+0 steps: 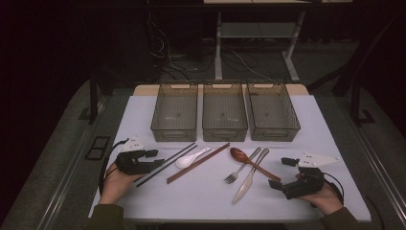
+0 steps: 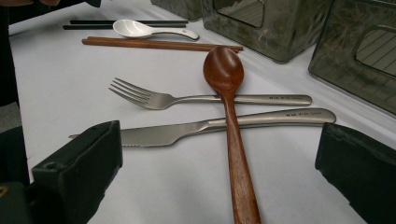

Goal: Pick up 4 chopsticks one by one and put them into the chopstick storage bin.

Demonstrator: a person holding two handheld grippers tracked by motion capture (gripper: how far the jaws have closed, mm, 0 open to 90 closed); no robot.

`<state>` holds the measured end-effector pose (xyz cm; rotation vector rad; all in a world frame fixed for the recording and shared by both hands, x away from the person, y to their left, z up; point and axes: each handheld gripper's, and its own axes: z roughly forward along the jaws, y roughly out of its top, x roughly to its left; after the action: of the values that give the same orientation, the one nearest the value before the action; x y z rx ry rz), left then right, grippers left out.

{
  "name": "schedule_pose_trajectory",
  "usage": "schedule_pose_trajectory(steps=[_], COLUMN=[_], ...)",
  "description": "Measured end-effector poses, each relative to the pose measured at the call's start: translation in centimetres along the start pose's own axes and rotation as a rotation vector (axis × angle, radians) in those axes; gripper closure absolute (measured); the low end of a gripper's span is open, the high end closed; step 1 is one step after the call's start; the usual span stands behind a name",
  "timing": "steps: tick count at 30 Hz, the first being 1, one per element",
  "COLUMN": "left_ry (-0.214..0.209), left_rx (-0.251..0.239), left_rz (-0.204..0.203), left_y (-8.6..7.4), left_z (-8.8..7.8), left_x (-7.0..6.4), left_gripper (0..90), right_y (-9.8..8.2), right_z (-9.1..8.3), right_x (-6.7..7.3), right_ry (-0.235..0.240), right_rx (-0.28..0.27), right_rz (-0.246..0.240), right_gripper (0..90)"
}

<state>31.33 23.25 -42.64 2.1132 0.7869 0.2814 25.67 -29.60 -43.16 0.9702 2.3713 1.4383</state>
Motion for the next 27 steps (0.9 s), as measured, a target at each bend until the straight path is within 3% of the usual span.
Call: schedule_pose_trajectory(steps=[5, 15, 27], left_ry=[0.016, 0.0, -0.015], left_rx=[0.027, 0.07, 0.077], left_rz=[-0.013, -0.038, -0.046], left_y=[-0.2, -0.9, -1.2], left_z=[0.4, 1.3, 1.7], left_x=[0.3, 0.7, 0.8], left_gripper=[60.2, 70.6, 77.6], right_y=[-0.1, -0.1, -0.1], right_z=[0.0, 0.1, 0.0], right_x=[0.0, 0.0, 0.0], right_ry=[-0.003, -0.005, -0.006], right_rx=[0.006, 0.007, 0.007], right_rz=[-0.007, -0.006, -0.004], right_gripper=[0.5, 0.5, 0.5])
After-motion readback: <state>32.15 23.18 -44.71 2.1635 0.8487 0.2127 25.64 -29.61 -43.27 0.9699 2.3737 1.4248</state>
